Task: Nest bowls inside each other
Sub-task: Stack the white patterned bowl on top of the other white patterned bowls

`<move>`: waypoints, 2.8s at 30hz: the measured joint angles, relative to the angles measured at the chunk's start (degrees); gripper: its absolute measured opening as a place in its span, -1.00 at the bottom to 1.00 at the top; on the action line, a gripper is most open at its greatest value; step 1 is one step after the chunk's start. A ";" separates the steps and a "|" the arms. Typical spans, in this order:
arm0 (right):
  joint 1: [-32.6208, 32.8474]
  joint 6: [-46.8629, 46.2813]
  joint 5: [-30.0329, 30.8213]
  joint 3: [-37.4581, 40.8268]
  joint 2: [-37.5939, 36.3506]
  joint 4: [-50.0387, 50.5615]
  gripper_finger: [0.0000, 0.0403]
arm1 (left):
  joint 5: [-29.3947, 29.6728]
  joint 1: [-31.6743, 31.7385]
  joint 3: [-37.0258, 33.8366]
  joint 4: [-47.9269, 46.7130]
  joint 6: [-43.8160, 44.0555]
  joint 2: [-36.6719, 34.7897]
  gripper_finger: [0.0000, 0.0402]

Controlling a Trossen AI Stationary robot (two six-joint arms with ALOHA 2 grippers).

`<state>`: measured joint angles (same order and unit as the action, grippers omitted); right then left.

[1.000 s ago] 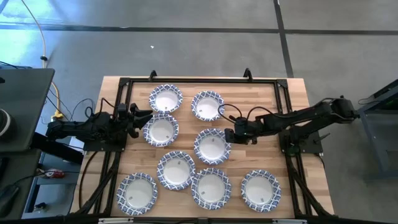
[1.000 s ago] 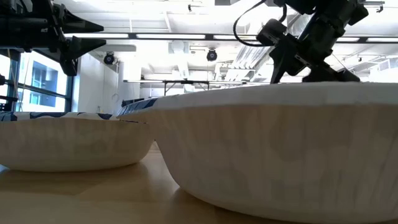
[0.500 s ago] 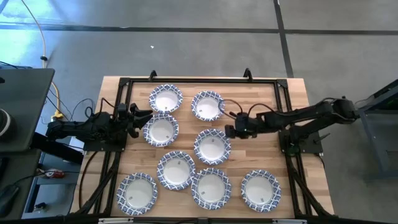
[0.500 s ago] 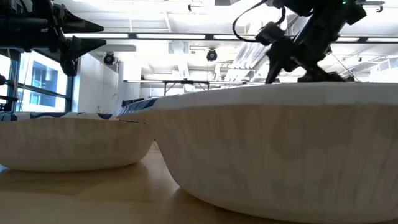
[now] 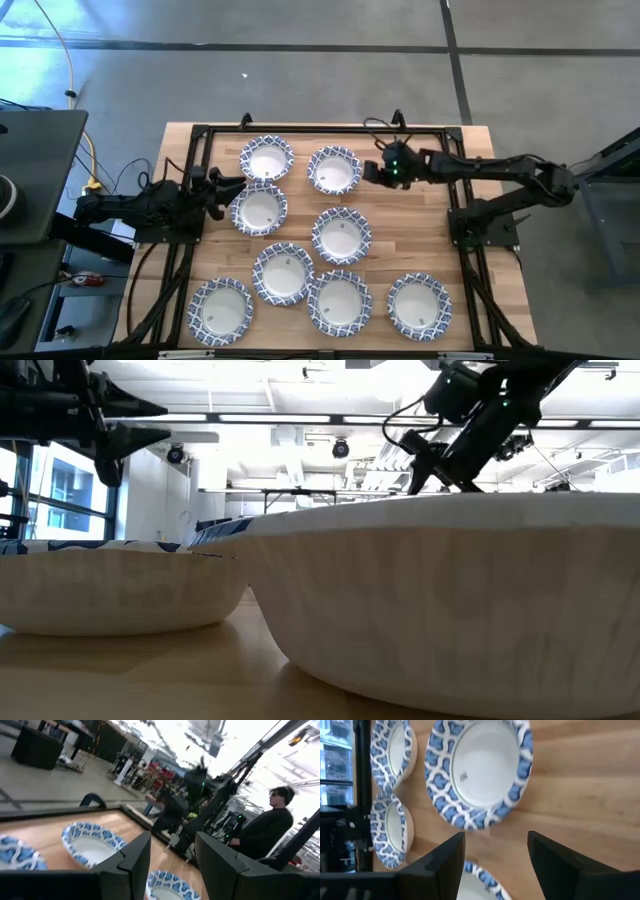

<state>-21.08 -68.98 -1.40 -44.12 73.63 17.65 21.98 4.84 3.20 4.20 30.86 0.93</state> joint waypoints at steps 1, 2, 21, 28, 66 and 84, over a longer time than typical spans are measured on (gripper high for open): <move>-0.99 0.62 -0.71 0.00 0.00 -0.21 0.03 | 0.11 0.00 0.00 -0.88 0.68 0.00 -0.28; -1.83 1.32 -1.16 0.00 0.00 -0.40 0.03 | 0.25 0.00 0.00 -1.98 1.58 -0.02 -0.28; -8.02 6.21 -7.66 0.00 0.00 -7.64 0.03 | 8.85 0.07 0.76 -8.93 5.60 0.00 -0.28; -8.20 6.48 -8.01 0.00 0.00 -10.12 0.03 | 16.64 4.31 9.57 -31.85 13.76 0.21 -0.28; 2.59 7.56 -11.99 0.00 0.00 -38.97 0.03 | -4.96 34.55 14.93 -34.33 40.04 24.91 -0.28; 4.02 9.96 -12.36 0.00 0.00 -38.93 0.03 | -14.28 43.09 14.93 -25.82 39.91 43.39 -0.28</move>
<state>-17.06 -59.02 -13.76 -44.12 73.63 -21.29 7.71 47.93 18.13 -21.62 70.77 44.32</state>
